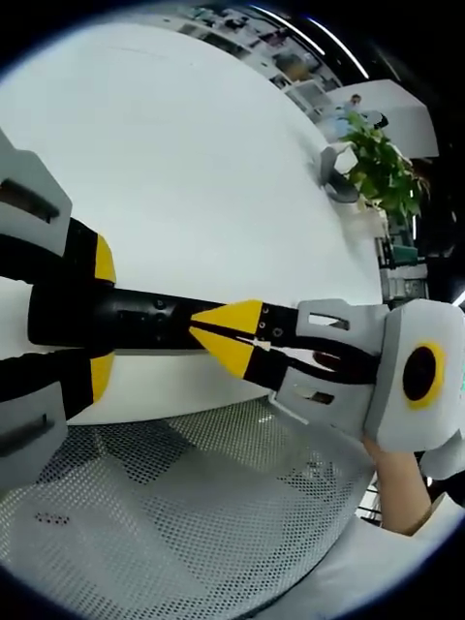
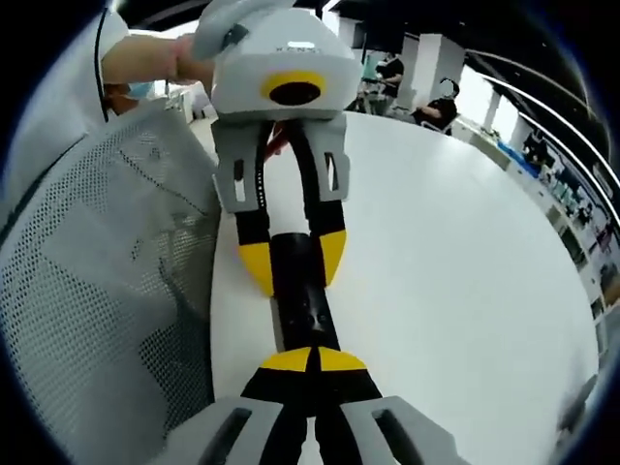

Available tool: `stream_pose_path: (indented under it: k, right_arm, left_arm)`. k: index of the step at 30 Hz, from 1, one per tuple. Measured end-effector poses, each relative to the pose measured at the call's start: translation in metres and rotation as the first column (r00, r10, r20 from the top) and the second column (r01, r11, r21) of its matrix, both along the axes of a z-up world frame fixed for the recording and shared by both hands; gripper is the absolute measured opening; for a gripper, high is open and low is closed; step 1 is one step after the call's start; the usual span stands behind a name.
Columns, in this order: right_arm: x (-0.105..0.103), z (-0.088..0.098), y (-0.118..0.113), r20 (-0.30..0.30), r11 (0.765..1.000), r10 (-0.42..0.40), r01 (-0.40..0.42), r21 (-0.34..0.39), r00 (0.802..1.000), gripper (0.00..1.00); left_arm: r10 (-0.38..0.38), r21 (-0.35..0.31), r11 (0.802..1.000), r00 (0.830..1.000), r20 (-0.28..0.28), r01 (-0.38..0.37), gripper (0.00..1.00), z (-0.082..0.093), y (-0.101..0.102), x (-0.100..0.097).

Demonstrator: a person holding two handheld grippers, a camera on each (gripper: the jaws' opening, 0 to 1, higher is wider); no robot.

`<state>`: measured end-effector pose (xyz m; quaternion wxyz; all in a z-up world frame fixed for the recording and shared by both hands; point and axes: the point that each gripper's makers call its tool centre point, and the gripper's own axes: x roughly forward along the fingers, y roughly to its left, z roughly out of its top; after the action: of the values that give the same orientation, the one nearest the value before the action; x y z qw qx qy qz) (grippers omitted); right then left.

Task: Press the specified remote control buttons in sequence, fully releasing each button before pressing the next.

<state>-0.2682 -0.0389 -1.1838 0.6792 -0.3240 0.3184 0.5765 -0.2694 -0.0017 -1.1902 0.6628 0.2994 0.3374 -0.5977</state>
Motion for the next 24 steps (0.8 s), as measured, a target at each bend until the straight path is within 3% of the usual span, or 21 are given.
stream_pose_path:
  k: [4, 9, 12, 16, 21, 24]
  right_arm:
    - [0.002, -0.002, 0.001, -0.018, 0.997, -0.036, 0.034, -0.071, 0.999, 0.00]
    - [0.000, -0.001, 0.002, 0.013, 0.990, -0.071, 0.072, -0.118, 0.997, 0.00]
    - [0.002, 0.001, 0.001, 0.007, 0.990, -0.109, 0.109, -0.084, 0.994, 0.00]
    - [0.003, 0.004, 0.001, -0.087, 0.976, -0.206, 0.211, 0.050, 0.975, 0.00]
    - [0.008, 0.006, 0.005, -0.017, 0.983, -0.181, 0.181, 0.014, 0.983, 0.00]
    - [0.002, 0.006, 0.015, -0.059, 0.988, -0.153, 0.154, 0.022, 0.987, 0.00]
  left_arm:
    - [-0.012, -0.020, 1.000, 1.000, 0.007, 0.012, 0.24, 0.000, 0.000, 0.000]
    - [-0.009, -0.026, 1.000, 1.000, 0.006, 0.009, 0.24, 0.000, 0.000, 0.000]
    - [-0.015, -0.037, 0.999, 1.000, 0.008, 0.015, 0.24, 0.001, 0.000, 0.000]
    - [-0.009, -0.044, 0.999, 1.000, 0.009, 0.009, 0.24, 0.001, 0.000, 0.000]
    - [-0.010, -0.032, 0.999, 1.000, 0.008, 0.010, 0.24, 0.001, 0.000, 0.000]
    - [-0.009, -0.028, 1.000, 1.000, 0.007, 0.009, 0.24, 0.000, 0.000, 0.000]
